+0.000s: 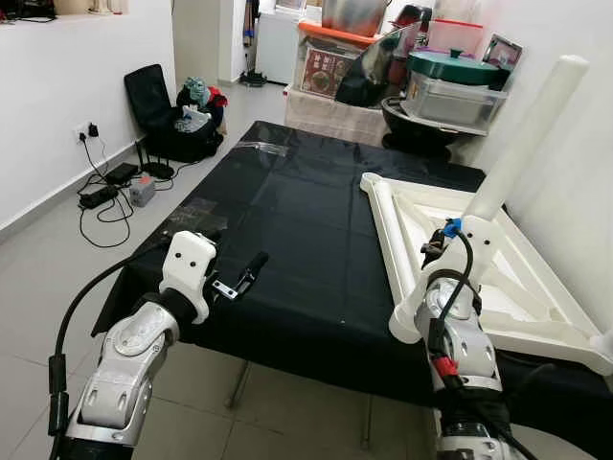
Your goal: Building children table
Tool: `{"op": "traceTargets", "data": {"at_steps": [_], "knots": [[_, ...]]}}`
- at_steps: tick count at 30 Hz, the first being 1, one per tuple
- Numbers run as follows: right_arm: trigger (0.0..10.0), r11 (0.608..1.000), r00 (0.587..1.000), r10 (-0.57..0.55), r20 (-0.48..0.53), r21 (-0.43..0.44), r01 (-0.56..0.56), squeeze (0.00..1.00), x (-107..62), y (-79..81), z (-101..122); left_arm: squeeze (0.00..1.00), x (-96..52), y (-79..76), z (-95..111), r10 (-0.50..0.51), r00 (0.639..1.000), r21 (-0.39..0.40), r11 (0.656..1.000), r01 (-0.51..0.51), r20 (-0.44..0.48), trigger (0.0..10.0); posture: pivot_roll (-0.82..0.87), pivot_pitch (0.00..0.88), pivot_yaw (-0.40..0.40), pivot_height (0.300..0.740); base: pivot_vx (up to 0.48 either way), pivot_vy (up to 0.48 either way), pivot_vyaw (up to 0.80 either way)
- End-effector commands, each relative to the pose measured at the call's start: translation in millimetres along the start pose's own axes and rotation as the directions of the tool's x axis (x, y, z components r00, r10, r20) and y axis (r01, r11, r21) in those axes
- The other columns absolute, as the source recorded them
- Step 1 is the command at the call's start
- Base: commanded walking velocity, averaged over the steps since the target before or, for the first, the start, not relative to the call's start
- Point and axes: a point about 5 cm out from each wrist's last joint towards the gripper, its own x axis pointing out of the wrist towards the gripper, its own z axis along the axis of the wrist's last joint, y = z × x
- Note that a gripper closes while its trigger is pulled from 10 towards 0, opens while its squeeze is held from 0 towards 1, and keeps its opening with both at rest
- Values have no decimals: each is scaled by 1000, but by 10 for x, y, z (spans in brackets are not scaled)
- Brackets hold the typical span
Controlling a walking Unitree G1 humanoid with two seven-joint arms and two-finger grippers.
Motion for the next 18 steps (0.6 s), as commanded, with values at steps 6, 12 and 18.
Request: {"op": "traceTargets", "data": {"at_steps": [6, 12, 18], "knots": [[10000, 999, 991, -7, -132, 43, 13, 0, -13, -120, -236, 0, 32, -48, -15, -15, 1000, -4, 1000, 15, -1, 10000, 119, 0, -144, 740, 0, 0, 0], [10000, 999, 998, 45, -45, 12, -45, 549, 38, -201, -71, 0, 29, -55, -20, -22, 1000, -10, 1000, 22, 0, 10000, 106, 0, -141, 740, 0, 0, 0], [10000, 922, 919, 387, 71, -30, -386, 0, 108, -143, 187, 0, 22, -43, -10, -32, 999, -11, 999, 32, 4, 10000, 104, 0, -140, 740, 0, 0, 0]]}}
